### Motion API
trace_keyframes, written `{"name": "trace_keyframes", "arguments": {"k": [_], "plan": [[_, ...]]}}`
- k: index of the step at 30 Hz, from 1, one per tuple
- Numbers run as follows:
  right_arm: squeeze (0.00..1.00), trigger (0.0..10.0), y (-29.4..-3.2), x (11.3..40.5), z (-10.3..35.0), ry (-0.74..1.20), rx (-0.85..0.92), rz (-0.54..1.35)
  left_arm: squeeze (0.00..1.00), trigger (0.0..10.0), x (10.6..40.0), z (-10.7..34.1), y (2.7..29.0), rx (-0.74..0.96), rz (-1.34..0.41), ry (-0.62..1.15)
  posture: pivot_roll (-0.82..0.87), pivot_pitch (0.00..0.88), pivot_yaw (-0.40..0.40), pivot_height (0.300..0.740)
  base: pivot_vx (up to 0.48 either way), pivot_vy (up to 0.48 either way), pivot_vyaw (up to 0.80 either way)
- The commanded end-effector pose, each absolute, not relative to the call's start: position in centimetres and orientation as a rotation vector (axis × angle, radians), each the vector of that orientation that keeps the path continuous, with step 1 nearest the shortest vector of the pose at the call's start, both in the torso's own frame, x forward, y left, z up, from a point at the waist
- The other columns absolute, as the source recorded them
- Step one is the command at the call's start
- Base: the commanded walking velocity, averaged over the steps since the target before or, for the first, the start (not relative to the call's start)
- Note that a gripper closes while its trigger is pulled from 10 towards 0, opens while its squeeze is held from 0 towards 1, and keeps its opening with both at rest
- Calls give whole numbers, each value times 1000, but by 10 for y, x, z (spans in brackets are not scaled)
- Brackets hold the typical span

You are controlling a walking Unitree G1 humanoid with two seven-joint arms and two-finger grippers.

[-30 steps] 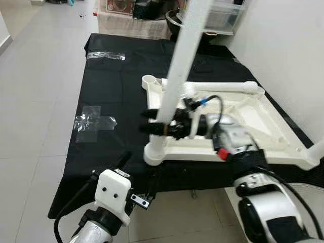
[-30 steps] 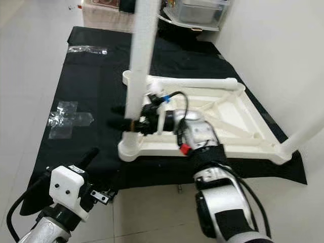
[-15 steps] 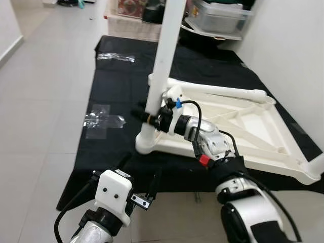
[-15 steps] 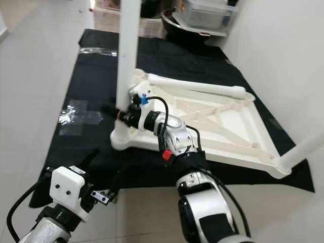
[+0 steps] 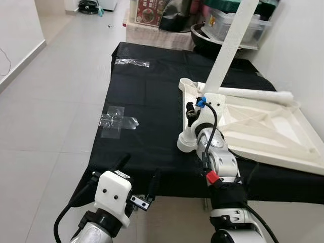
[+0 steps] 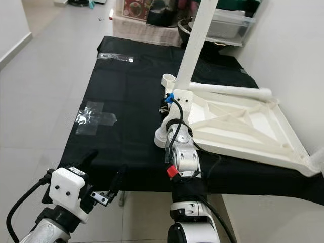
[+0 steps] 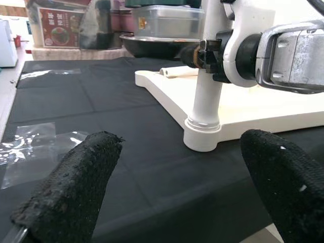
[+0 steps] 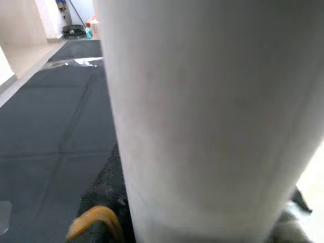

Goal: Building children table

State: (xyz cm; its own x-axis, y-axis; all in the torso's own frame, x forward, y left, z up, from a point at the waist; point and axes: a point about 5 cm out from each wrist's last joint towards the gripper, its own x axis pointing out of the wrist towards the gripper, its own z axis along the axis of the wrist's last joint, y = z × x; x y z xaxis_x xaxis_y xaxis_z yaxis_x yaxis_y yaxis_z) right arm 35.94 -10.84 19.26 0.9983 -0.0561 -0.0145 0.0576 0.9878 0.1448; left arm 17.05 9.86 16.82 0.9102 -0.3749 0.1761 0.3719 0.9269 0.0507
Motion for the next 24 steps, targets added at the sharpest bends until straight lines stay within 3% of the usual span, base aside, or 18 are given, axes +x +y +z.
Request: {"name": "trace_keyframes", "arguments": {"k": [1,2,3,4,5,6,9,10,12,16,17,18,20,24], "plan": [[573,10000,-77,350,187,4,287,27,0,10000,170,164,98,22,-387,-161,138,102,-182,740,0,0,0],[573,10000,-71,350,192,-31,303,76,0,10000,170,164,98,22,-387,-160,138,102,-182,740,0,0,0],[1000,10000,-71,349,197,-57,295,99,0,10000,171,164,98,21,-387,-159,135,105,-184,740,0,0,0],[1000,10000,-72,348,200,-68,288,105,0,10000,171,164,98,21,-387,-158,135,105,-184,740,0,0,0],[0,10000,-76,351,203,-93,276,130,0,10000,171,163,98,21,-387,-157,135,105,-184,740,0,0,0],[0,10000,-76,351,203,-93,276,130,0,10000,171,163,98,21,-387,-157,135,105,-184,740,0,0,0],[0,10000,-81,360,214,-125,296,487,0,10000,171,163,97,20,-386,-156,132,104,-185,740,0,0,0],[0,10000,-81,360,214,-125,296,487,0,10000,171,163,97,20,-386,-156,132,104,-185,740,0,0,0],[0,10000,-87,362,214,-97,260,702,0,10000,172,163,97,19,-387,-156,131,105,-183,740,0,0,0],[0,10000,-94,364,211,-55,223,844,0,10000,172,163,97,18,-389,-156,133,103,-187,740,0,0,0],[0,10000,-96,363,210,-22,207,953,0,10000,172,163,97,18,-388,-157,137,105,-188,740,0,0,0],[0,10000,-96,363,210,-22,207,953,0,10000,172,163,97,18,-388,-157,137,105,-188,740,0,0,0],[0,10000,-94,356,206,40,121,1212,0,10000,171,164,96,19,-387,-161,148,108,-193,740,0,0,0],[0,10000,-84,351,199,111,29,1405,0,10000,170,165,97,20,-384,-165,151,110,-193,740,0,0,0]]}}
